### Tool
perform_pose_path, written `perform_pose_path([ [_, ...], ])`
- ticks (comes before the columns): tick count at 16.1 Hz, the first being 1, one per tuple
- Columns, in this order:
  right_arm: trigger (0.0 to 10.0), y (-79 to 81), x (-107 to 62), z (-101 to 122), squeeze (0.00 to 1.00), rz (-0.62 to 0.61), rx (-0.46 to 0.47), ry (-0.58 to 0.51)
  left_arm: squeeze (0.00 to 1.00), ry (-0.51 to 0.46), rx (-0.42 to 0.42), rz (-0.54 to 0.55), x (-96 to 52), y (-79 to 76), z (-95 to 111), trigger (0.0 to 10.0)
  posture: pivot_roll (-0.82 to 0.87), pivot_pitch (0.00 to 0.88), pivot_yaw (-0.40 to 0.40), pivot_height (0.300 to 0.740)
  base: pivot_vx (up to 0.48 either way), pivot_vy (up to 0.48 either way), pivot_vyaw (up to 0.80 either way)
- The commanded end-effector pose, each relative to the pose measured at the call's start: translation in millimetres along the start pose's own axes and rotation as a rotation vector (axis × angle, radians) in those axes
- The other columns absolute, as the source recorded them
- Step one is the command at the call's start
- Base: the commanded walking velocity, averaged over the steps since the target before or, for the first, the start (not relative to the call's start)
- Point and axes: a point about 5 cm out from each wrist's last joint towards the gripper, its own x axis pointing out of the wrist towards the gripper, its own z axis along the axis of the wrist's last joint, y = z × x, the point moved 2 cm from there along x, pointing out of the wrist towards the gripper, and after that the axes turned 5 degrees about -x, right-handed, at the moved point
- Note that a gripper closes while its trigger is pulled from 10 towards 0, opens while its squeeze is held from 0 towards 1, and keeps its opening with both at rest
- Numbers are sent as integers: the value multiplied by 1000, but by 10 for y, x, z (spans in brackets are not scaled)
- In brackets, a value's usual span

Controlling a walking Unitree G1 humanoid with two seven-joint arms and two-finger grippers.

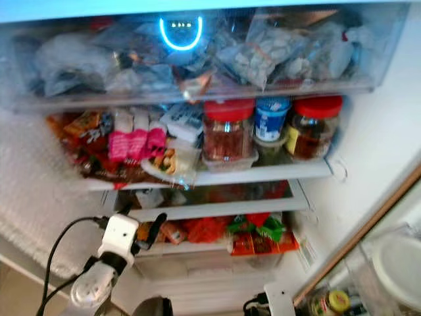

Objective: Restocking fridge

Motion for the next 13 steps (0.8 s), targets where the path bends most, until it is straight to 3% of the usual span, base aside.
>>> perform_pose_path([
  [1,10000,48,-34,-181,0,11,6,65,0,-6,-6,18,-20,57,32,10000,0,0,28,642,-334,0,0],
  [10,10000,83,-32,-191,0,18,9,68,0,14,-12,38,-26,125,13,10000,-6,0,45,642,-337,0,0],
  [12,10000,91,-32,-194,0,20,8,69,0,44,-25,77,-96,206,-53,10000,-5,0,47,642,-336,0,0],
  [13,10000,92,-32,-194,0,20,9,69,0,68,-59,143,-144,326,-113,10000,-4,0,46,642,-244,0,0],
])
